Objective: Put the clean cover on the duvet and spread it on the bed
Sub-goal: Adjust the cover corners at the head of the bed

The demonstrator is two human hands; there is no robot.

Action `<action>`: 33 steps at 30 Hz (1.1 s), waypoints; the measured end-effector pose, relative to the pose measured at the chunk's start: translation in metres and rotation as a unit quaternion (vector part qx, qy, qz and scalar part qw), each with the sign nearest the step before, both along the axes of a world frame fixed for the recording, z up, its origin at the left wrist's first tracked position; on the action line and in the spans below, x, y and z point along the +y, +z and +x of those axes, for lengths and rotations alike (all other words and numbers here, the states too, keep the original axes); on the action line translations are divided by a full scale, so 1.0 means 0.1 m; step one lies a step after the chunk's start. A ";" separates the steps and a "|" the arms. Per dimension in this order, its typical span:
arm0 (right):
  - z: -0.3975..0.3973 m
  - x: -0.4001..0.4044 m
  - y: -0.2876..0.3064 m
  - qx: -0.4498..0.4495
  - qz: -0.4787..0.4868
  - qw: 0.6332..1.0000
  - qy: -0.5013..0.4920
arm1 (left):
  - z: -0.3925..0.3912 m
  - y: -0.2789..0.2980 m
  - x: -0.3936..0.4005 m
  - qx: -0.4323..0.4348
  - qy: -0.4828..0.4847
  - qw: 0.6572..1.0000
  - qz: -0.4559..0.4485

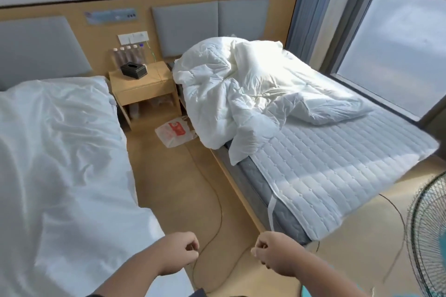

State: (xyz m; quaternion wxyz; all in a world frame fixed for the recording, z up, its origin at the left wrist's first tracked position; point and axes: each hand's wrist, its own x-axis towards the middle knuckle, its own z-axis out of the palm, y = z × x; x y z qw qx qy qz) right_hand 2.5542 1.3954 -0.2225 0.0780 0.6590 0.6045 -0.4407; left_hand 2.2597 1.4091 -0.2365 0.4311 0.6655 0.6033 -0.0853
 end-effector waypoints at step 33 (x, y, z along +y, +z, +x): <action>-2.83 5.86 -0.32 0.141 -0.039 0.989 0.001 | -3.07 -0.04 4.44 -0.053 0.281 0.958 -0.001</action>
